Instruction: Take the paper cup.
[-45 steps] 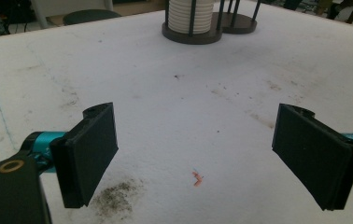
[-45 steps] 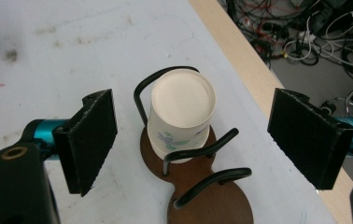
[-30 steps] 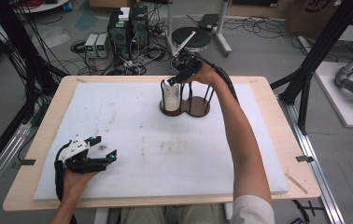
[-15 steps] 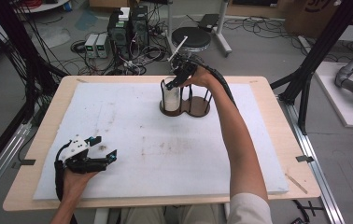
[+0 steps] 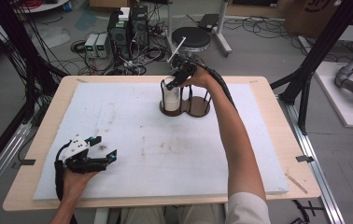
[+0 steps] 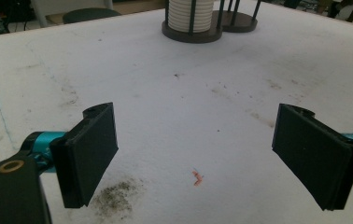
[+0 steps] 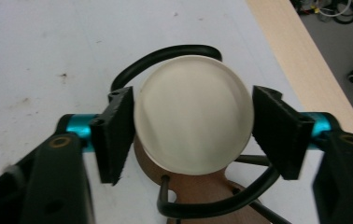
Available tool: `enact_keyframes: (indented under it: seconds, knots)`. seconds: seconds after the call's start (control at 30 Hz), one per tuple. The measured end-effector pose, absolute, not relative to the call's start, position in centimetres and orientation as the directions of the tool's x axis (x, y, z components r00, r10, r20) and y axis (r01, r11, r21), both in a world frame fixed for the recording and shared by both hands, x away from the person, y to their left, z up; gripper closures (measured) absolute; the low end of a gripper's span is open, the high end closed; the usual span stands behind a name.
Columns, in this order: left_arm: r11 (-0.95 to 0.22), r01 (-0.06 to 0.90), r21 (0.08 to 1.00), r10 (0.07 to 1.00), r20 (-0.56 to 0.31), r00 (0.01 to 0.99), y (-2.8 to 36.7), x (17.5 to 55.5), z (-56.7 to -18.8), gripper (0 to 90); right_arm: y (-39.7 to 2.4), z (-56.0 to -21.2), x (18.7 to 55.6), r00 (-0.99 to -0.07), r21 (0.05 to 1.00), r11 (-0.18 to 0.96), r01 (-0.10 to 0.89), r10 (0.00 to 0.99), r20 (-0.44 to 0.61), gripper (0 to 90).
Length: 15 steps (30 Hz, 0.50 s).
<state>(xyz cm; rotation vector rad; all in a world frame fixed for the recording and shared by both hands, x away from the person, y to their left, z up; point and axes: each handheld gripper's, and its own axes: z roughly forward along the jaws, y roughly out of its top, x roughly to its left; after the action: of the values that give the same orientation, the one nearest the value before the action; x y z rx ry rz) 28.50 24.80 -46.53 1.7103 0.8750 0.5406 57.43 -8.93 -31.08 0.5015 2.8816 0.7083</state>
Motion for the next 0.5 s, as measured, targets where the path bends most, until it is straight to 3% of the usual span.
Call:
enact_keyframes:
  seconds: [0.5]
  knots:
    - [-0.142, 0.286, 0.948, 0.777, -0.072, 0.625, 24.75, 28.50, -46.53, 14.0, -9.21, -30.19, 57.26, -0.931, 0.490, 0.821, 0.294, 0.362, -0.047, 37.0]
